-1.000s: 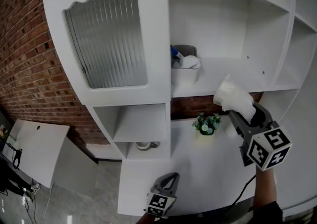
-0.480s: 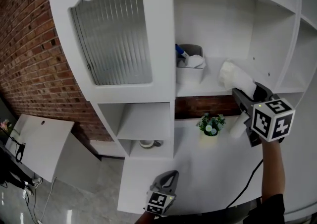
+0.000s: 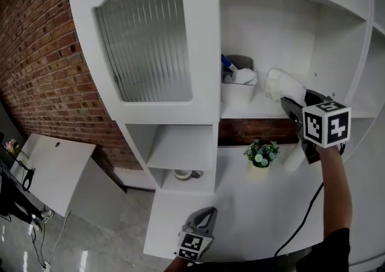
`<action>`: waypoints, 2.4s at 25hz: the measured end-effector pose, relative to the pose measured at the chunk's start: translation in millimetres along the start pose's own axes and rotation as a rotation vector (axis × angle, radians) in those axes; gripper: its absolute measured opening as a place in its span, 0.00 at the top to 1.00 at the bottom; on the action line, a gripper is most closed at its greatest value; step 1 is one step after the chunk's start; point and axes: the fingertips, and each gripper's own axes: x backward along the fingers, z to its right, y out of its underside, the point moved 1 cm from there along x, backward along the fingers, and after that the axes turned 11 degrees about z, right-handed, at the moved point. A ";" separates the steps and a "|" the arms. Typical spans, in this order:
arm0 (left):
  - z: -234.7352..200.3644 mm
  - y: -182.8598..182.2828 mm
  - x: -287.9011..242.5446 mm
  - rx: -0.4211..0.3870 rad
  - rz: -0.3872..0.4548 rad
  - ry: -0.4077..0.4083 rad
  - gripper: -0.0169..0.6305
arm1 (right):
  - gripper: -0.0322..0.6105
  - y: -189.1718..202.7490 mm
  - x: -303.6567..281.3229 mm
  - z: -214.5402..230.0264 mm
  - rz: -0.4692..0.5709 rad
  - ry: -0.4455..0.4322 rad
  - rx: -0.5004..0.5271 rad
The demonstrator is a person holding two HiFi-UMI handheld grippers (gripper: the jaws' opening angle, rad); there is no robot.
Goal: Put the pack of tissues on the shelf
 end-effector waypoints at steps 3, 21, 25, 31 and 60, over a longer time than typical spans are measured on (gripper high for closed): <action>-6.0 1.6 3.1 0.000 -0.006 -0.019 0.95 | 0.56 3.3 -4.6 -0.7 -0.021 0.004 0.019; -14.3 6.4 6.7 0.030 -0.015 -0.045 0.95 | 0.28 -4.3 -7.3 -17.4 0.029 -0.134 -0.148; -16.9 5.8 8.8 0.065 -0.009 -0.057 0.95 | 0.24 -8.8 -2.9 -15.5 0.063 -0.144 -0.185; -19.8 4.7 11.2 0.064 -0.007 -0.063 0.95 | 0.22 -10.6 11.9 -15.0 0.121 -0.159 -0.244; -2.1 2.3 20.4 0.066 -0.006 -0.023 0.95 | 0.22 -8.5 139.7 -49.2 0.499 -0.291 -0.286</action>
